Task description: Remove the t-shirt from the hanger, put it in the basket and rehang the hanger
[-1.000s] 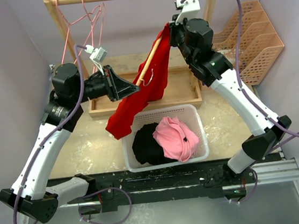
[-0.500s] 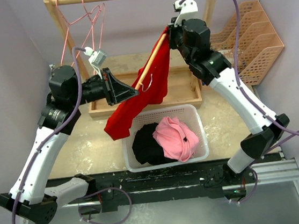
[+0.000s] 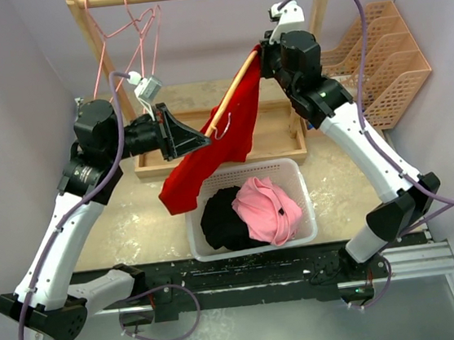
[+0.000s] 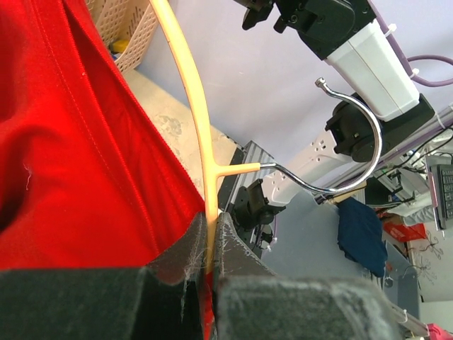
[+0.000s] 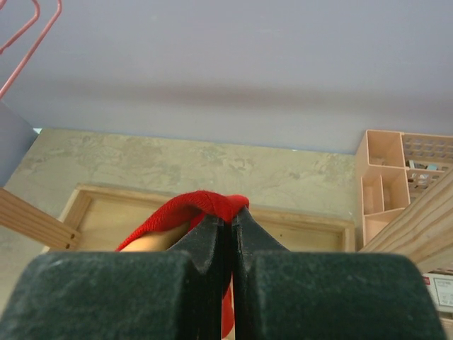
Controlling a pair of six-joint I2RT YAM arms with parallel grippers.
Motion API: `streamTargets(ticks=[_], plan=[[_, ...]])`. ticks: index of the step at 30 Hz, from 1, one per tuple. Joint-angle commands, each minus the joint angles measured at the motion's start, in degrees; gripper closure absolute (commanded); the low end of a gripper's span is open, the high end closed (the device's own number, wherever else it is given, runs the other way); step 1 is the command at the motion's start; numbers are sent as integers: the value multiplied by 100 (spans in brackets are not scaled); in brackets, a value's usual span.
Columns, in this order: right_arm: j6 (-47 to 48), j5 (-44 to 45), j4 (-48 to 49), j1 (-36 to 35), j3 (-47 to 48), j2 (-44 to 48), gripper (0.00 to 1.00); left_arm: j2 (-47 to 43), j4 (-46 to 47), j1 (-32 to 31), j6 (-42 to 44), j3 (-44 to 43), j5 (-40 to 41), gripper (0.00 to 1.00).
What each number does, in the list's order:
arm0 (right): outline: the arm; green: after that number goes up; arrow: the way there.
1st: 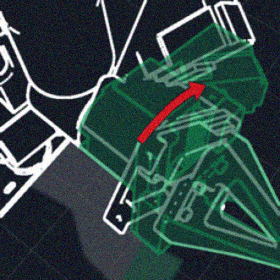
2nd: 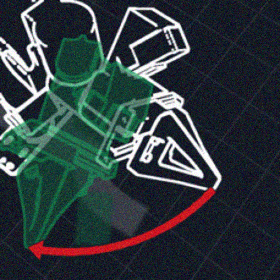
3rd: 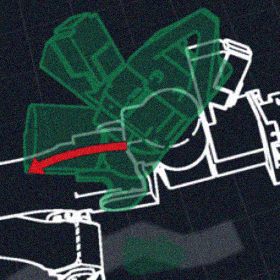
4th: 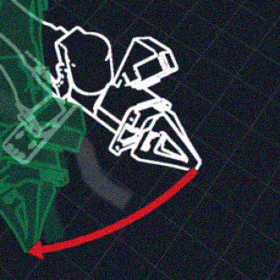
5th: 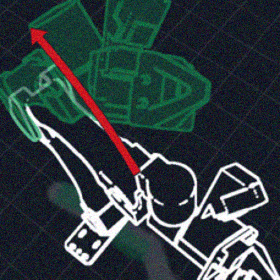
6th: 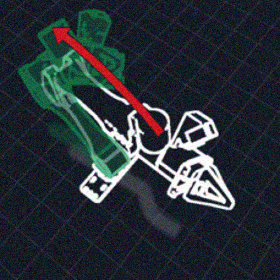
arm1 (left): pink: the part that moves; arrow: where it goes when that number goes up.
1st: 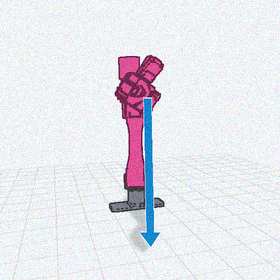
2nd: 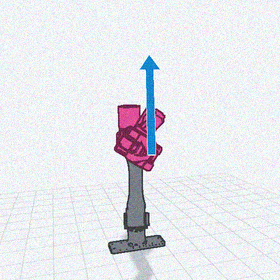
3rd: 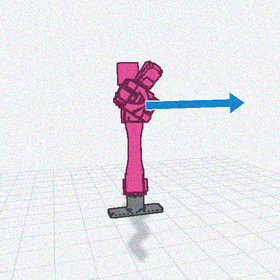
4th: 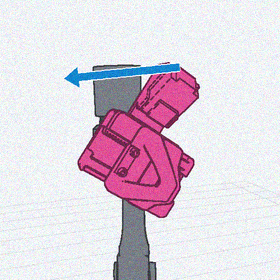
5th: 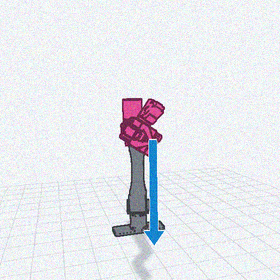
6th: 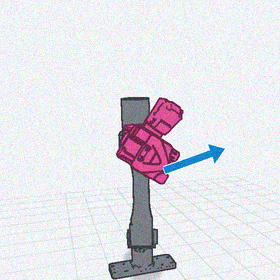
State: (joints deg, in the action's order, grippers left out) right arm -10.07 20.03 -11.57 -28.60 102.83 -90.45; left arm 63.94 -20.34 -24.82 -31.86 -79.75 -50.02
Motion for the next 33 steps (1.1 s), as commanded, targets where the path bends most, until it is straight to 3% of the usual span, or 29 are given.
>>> streamTargets(ticks=[1,10,17,26,33], plan=[[22,625,418,571,-165,192,100,-512,251,-41,-267,30,-940,100],[-302,274,549,567,-993,651,100,-426,881,-41,-524,68,-1098,100],[-209,429,406,749,-642,374,100,-480,1086,-42,-635,126,-1432,100],[-688,-581,364,1348,-397,154,100,-603,946,-43,-596,231,-1389,100],[-735,-1446,667,1322,-1021,634,100,-479,1525,-42,-908,537,-1216,100]])
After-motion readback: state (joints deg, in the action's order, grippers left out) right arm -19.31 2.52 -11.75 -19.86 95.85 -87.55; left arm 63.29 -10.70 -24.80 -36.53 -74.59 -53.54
